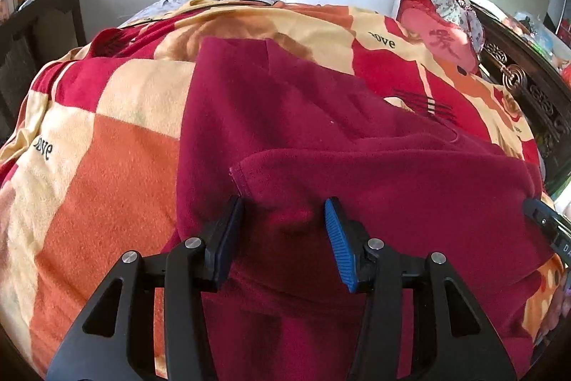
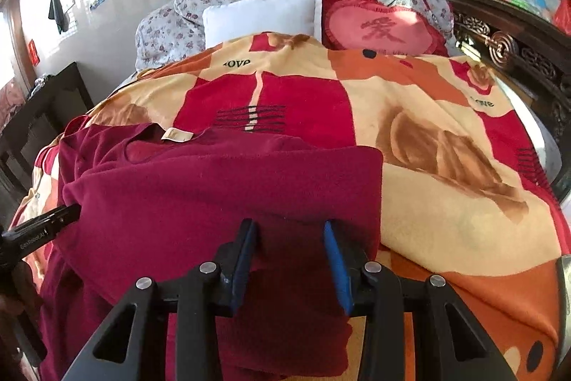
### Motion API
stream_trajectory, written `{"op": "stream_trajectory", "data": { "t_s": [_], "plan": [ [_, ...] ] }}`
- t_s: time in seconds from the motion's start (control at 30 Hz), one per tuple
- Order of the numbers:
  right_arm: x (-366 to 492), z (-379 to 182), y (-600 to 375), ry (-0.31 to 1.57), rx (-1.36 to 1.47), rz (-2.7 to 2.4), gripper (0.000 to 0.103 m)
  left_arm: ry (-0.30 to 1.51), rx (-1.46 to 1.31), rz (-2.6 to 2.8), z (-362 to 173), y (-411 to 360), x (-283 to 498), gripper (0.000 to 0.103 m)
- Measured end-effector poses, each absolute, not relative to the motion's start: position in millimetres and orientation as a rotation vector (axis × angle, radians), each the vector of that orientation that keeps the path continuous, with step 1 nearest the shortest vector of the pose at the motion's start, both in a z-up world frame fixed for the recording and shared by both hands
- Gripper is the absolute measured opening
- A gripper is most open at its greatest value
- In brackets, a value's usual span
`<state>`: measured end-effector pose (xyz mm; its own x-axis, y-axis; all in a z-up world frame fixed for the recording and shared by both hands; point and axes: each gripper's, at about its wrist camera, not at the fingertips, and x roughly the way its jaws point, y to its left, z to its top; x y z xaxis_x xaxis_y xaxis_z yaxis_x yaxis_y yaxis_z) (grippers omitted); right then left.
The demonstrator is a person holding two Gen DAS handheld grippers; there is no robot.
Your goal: Fold small clothes
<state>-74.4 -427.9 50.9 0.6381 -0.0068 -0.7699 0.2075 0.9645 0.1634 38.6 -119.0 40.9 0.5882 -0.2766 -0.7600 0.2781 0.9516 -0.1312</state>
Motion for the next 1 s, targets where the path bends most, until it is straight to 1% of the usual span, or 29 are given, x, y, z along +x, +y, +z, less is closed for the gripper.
{"op": "stream_trajectory", "data": {
  "t_s": [0.27, 0.4, 0.77, 0.87, 1.0],
  "plan": [
    [-93.0, 64.2, -425.5, 0.83, 0.26, -0.147, 0.037, 0.872, 0.018, -0.315, 39.5, -118.9, 36.2, 0.049],
    [-103.3, 71.3, -419.8, 0.805, 0.218, -0.164, 0.037, 0.862, 0.024, -0.308, 37.7, -120.0, 34.8, 0.05],
    [-105.8, 42.8, -423.4, 0.851, 0.215, -0.168, 0.037, 0.836, 0.037, -0.312, 32.8, -123.3, 33.4, 0.053],
    [-106.3, 43.8, -425.7, 0.856, 0.224, -0.163, 0.038, 0.85, 0.041, -0.316, 35.1, -122.7, 33.4, 0.053],
    [-118.1, 59.8, -425.2, 0.853, 0.233, -0.161, 0.038, 0.902, 0.011, -0.318, 46.2, -109.5, 26.3, 0.052]
  ]
}}
